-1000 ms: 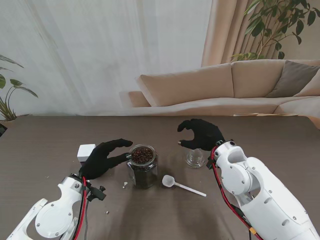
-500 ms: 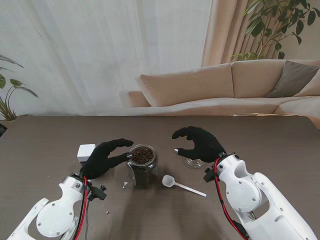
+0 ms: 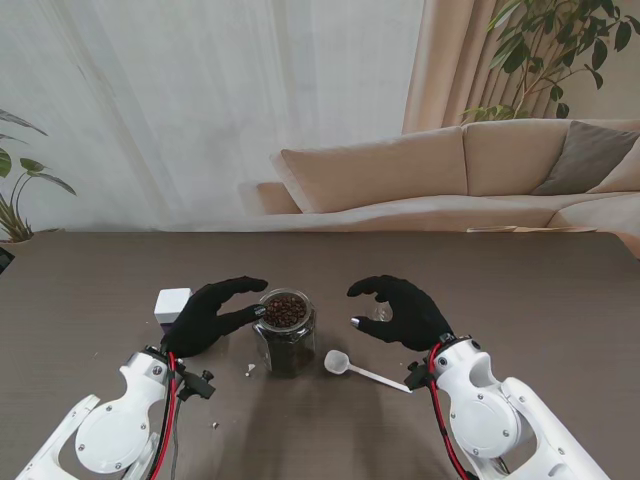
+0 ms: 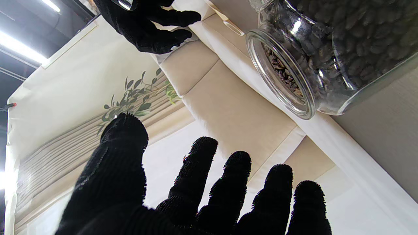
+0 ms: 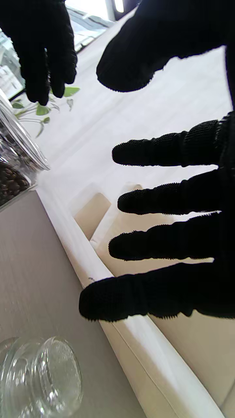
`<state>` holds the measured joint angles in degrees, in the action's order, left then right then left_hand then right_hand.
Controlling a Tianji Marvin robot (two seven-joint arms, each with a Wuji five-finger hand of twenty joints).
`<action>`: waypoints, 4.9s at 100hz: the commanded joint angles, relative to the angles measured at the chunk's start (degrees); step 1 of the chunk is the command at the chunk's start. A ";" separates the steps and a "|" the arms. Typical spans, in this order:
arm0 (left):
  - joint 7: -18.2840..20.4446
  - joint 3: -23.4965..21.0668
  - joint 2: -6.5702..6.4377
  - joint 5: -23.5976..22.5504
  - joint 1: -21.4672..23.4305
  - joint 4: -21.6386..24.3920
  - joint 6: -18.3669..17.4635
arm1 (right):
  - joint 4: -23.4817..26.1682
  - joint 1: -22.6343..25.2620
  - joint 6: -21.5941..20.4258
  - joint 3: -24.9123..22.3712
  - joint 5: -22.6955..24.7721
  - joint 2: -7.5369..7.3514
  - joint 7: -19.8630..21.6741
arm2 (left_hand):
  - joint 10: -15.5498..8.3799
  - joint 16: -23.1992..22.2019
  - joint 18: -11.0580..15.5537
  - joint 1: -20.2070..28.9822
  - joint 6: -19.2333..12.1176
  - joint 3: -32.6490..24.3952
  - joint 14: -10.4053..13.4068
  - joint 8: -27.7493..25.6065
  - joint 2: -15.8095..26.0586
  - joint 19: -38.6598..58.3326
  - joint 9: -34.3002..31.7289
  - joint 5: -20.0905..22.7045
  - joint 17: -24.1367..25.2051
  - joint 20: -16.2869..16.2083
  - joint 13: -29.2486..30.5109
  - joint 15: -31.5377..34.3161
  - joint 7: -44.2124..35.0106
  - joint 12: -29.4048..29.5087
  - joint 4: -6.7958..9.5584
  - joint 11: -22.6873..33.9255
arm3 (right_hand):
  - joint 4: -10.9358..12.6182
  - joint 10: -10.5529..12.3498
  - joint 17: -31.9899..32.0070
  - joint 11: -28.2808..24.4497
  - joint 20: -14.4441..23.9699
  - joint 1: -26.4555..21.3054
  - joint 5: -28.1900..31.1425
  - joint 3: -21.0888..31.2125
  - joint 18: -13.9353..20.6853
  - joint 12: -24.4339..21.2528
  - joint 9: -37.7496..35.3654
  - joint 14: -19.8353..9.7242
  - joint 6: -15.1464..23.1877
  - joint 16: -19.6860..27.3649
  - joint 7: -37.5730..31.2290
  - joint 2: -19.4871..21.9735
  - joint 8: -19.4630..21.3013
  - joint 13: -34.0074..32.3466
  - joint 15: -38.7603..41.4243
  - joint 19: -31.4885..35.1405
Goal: Portion coffee beans from the glass jar into the coffee jar
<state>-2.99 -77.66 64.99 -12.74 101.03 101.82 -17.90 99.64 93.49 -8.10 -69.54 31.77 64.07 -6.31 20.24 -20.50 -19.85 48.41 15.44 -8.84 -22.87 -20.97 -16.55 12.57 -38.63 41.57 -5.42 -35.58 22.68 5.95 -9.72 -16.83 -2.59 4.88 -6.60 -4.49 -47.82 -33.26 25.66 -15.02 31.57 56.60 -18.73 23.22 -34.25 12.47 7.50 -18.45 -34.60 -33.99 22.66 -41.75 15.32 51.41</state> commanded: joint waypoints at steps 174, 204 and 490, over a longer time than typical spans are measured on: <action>-15.22 -13.97 3.84 -4.72 7.84 -14.56 -0.72 | -3.49 -0.48 1.11 2.01 -3.34 0.86 0.57 | -7.81 4.62 17.65 -10.04 5.66 -14.54 16.52 3.41 -8.42 -10.28 28.04 -32.22 7.70 19.15 -19.50 -4.63 9.84 1.28 -0.84 -3.86 | 1.11 -1.43 28.50 1.10 0.94 -1.20 0.06 -0.28 0.10 -0.11 -0.12 0.77 -1.96 -0.52 0.46 0.65 0.63 0.24 -0.51 -2.03; -12.74 -12.78 3.33 -4.31 4.44 -18.99 2.02 | -3.62 -0.44 1.12 1.92 -3.41 0.82 0.83 | -8.42 4.68 17.52 -9.79 5.09 -13.51 17.08 3.74 -8.50 -10.42 28.58 -33.37 7.79 19.37 -19.68 -4.60 9.88 1.26 -1.05 -3.87 | 1.08 -1.58 28.55 1.10 0.93 -1.24 -0.13 -0.16 0.07 -0.16 -0.01 0.78 -2.37 -0.47 0.30 0.62 0.52 0.39 -0.55 -2.01; -9.63 -0.19 3.32 -2.18 -18.53 -37.25 -4.85 | -5.76 -1.36 1.09 2.35 -6.20 1.06 1.33 | -2.14 -19.46 1.04 15.63 11.09 -26.04 -0.92 -32.36 -12.23 50.08 -21.52 -0.63 -10.51 0.29 17.94 33.01 -49.98 -47.30 -3.32 11.50 | 1.23 -2.80 28.14 -0.27 0.45 -1.43 -0.82 0.71 0.53 -0.60 1.89 1.00 -4.52 -0.90 -1.42 3.48 -0.29 -0.65 1.35 -0.30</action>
<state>-14.64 -77.66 68.13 -15.79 82.01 62.28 -22.85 93.76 91.75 -7.02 -67.14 25.70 64.89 -5.86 21.64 -38.70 -19.04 51.18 26.19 -17.59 -21.12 -48.57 -35.29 59.46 -55.14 35.36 -13.52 -33.74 37.71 37.57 -32.36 -61.63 -9.53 12.63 -6.60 -6.42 -47.80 -33.08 25.66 -16.55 31.59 57.00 -18.73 23.21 -33.51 13.02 3.18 -19.01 -35.19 -32.57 22.99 -41.76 16.19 50.31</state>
